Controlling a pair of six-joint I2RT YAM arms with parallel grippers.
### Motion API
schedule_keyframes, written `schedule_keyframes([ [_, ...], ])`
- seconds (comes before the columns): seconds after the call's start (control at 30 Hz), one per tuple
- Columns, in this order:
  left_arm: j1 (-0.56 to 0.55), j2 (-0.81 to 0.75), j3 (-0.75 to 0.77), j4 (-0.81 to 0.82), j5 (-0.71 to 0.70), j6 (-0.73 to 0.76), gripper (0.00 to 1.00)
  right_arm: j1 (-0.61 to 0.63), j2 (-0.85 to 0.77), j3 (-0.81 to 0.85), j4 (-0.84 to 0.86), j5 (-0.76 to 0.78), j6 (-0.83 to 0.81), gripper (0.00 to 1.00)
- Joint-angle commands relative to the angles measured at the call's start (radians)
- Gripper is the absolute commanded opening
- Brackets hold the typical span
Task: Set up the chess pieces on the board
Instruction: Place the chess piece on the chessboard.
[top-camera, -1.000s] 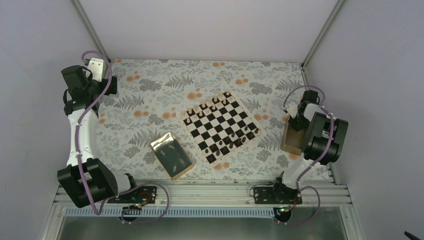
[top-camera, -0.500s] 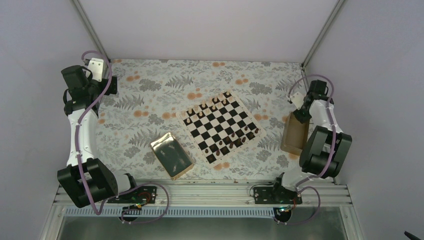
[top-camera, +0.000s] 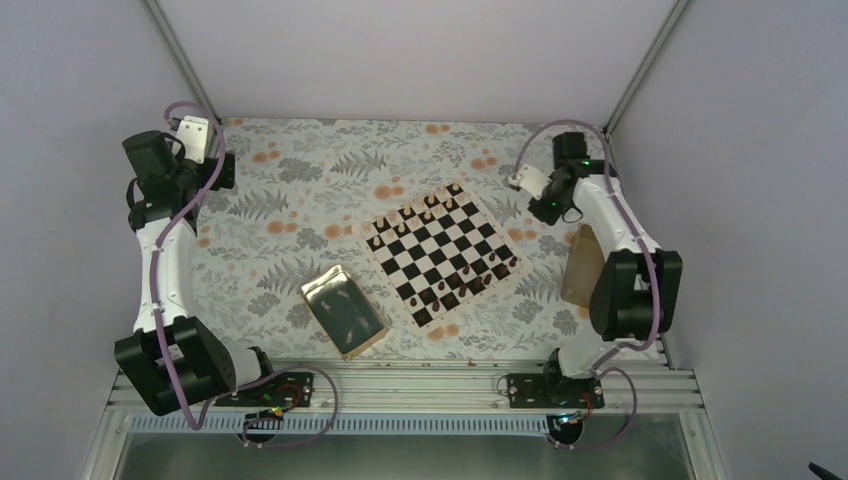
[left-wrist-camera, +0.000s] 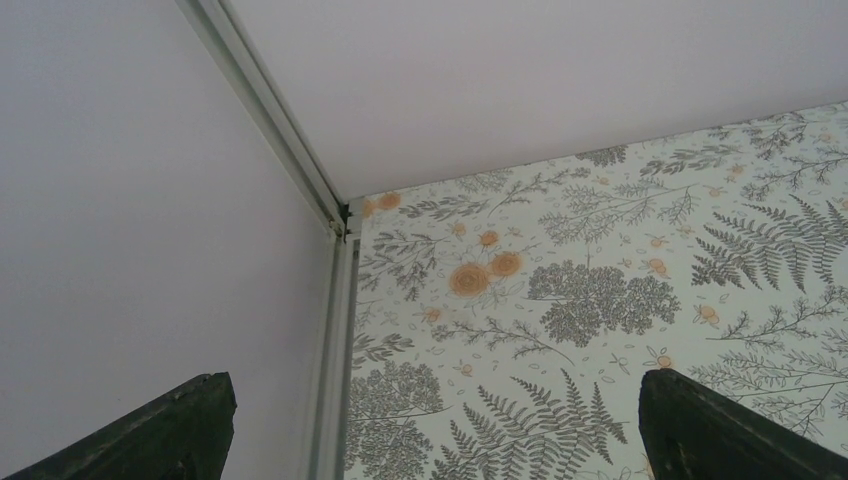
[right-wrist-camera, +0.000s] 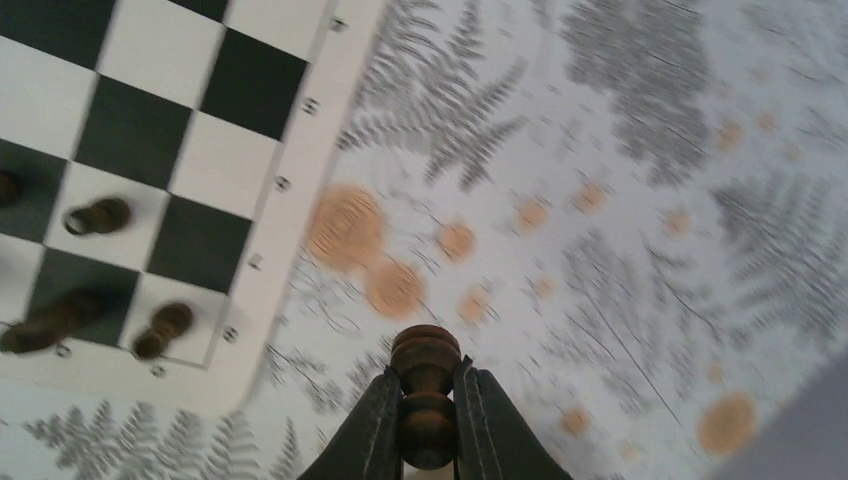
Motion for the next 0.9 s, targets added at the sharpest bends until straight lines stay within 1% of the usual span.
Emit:
schedule_keyframes([
  [0.0,-0.001,-0.018,-0.021,0.039,0.025,0.01,1.0,0.076,0.11,0.031,-0.029,-0.031,0.046,0.11],
  [0.2,-0.004,-0.005,-0.029,0.044,0.026,0.019,1.0,0.131,0.187,0.005,-0.006,-0.02,0.06,0.11],
  [0.53,-0.006,0.01,-0.032,0.063,0.041,0.014,1.0,0.207,0.233,-0.084,0.006,-0.038,0.063,0.12],
  [0.87,-0.007,0.002,-0.041,0.063,0.038,0.016,1.0,0.228,0.239,-0.142,0.029,0.013,0.075,0.13],
])
